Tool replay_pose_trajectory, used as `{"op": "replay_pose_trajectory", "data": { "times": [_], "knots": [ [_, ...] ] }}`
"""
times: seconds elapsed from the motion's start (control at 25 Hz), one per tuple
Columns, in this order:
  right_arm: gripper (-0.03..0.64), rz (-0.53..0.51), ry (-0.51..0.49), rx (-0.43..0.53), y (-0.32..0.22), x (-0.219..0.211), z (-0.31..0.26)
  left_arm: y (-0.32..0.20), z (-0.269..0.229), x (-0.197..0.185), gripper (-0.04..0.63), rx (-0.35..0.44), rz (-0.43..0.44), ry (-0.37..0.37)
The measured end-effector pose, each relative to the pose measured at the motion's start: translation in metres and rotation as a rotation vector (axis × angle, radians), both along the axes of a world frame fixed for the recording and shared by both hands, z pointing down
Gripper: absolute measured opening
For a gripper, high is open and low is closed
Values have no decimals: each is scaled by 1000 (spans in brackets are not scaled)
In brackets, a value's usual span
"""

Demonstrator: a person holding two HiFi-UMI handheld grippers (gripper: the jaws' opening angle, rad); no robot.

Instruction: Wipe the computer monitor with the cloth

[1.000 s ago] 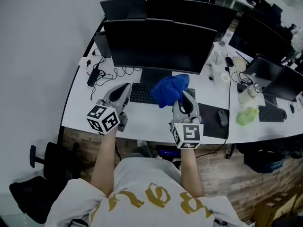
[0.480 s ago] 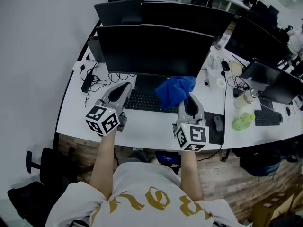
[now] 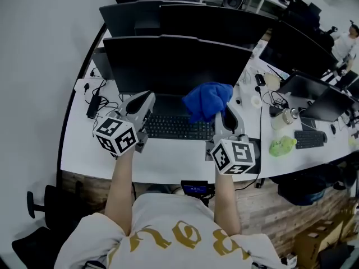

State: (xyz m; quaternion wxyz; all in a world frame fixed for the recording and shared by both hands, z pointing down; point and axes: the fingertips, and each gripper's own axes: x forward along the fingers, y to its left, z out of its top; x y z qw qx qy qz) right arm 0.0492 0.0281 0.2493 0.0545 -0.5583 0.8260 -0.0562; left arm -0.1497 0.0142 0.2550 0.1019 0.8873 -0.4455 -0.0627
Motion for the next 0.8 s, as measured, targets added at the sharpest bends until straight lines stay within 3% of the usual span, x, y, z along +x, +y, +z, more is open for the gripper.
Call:
{"op": "replay_pose_trajectory", "data": {
  "times": [0.36, 0.8],
  "knots": [
    [72, 21, 34, 36, -46, -28, -29, -51, -11, -14, 0, 1, 66, 23],
    [72, 45, 45, 65, -92, -65, -52, -82, -22, -14, 0, 39, 239, 118]
  ]
}}
